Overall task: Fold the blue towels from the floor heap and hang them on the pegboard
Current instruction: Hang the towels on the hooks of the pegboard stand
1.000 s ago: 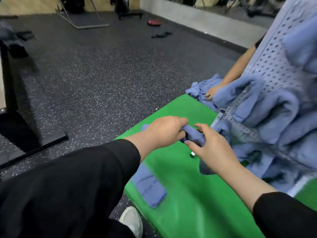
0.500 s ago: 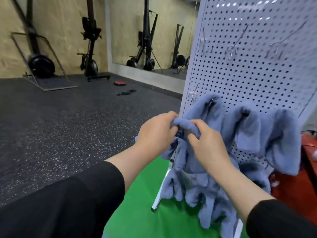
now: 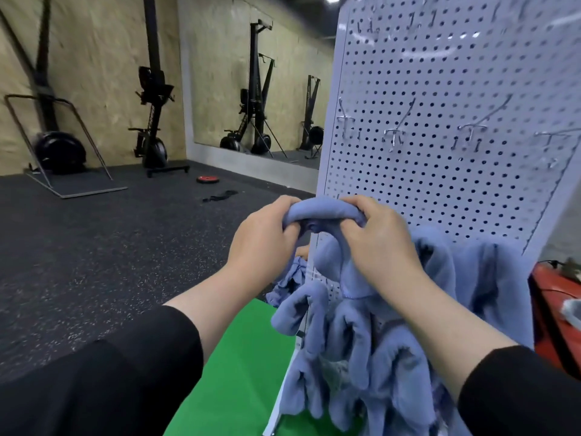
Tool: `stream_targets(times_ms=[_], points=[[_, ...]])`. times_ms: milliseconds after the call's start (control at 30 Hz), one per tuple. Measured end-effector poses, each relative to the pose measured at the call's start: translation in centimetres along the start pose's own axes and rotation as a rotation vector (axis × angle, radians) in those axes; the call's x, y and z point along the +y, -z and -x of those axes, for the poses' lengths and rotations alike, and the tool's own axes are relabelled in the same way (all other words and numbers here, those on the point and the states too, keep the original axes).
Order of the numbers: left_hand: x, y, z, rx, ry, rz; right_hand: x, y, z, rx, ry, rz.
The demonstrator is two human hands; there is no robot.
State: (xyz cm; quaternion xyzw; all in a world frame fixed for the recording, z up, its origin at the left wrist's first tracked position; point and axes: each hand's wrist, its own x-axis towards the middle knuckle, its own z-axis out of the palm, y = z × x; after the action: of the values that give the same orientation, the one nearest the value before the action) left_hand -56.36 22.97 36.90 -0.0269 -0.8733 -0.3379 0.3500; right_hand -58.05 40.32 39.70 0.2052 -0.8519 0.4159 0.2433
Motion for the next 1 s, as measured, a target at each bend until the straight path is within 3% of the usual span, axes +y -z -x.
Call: stream_targets(times_ms=[300,567,733,867,1000], points=[[12.7,-3.1,-4.8,-0.04,-0.129,0.146,1.4,13.4,-4.0,0.195,0.082,0.085],[23.5,-7.9,-6.0,-0.078,-0.022,0.304,3.8,25.3,-5.4,0.357,0.163,0.159],[26.7,-9.7,-6.7,-0.081,0.106,0.372,4.9,29.3,-7.7,0.401,0.16,0.198],[27.5,-11.3,-7.3,0.01,0.226,0.497,5.7,29.7,-9.3,0.384,0.14,0.222],[27.8,-12.1,-7.2,0.158,0.2,0.57,5.4,29.9,-9.9,0.397,0.177,0.184]])
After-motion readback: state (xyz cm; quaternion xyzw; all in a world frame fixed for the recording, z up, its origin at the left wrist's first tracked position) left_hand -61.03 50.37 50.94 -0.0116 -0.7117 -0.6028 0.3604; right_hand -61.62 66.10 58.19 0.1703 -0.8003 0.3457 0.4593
